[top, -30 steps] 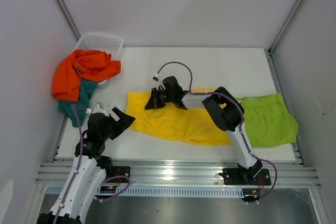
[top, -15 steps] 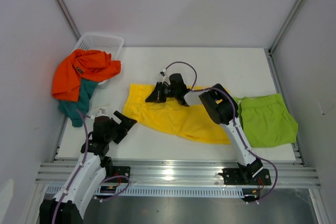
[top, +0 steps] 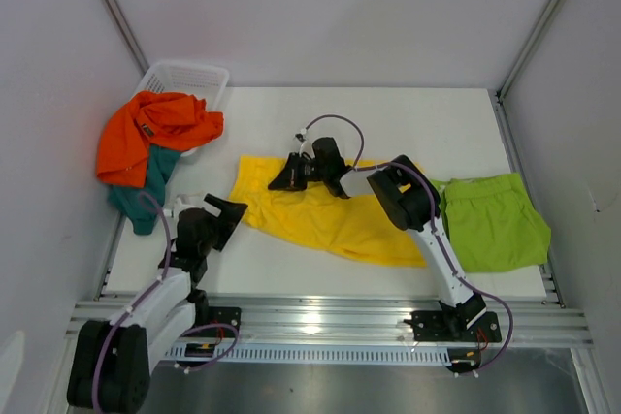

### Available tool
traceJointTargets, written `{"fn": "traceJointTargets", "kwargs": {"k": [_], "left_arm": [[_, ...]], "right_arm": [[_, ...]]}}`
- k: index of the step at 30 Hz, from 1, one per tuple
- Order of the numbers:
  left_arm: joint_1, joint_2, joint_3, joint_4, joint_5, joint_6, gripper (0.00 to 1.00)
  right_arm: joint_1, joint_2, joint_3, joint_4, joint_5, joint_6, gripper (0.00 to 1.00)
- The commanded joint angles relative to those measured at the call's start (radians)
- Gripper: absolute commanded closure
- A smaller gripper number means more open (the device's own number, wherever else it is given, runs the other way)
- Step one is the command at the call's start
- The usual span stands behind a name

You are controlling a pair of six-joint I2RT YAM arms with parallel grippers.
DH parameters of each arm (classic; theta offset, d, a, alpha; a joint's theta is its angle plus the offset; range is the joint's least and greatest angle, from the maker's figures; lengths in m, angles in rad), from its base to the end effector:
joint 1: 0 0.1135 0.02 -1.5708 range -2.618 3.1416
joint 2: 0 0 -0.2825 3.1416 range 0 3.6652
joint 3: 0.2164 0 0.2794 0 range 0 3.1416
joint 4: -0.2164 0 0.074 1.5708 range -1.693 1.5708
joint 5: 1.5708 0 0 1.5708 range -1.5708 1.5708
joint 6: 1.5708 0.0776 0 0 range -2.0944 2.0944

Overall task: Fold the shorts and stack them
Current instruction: Fold the shorts

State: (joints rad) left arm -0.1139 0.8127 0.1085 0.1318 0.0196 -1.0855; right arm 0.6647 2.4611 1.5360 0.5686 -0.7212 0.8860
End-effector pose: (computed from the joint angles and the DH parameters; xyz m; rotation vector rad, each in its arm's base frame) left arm 0.1985 -0.0242 0.1056 -1.0311 1.9784 -0.7046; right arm 0.4215 0.3954 0.0632 -0.3258 2.2229 1.6421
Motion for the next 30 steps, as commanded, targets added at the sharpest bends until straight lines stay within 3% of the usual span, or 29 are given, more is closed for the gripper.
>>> {"fn": "traceJointTargets", "kwargs": {"k": [1,10,30], "left_arm": [[-0.003,0.126,0.006,0.107,-0.061,-0.011,0.01],[0.003,0.426,0.151,0.161,-0.027,-0.001,0.01],[0.054,0.513,0.25,0.311,0.105,0.187,0.02]], "right_arm": [[0.015,-0.025,-0.048,-0.027,0.014,-0.03,1.0],[0.021,-0.045,-0.079,-0.016,0.002,-0.032,1.0],[0.036,-0.057,-0.062,-0.182,0.011,-0.133,1.0]]}}
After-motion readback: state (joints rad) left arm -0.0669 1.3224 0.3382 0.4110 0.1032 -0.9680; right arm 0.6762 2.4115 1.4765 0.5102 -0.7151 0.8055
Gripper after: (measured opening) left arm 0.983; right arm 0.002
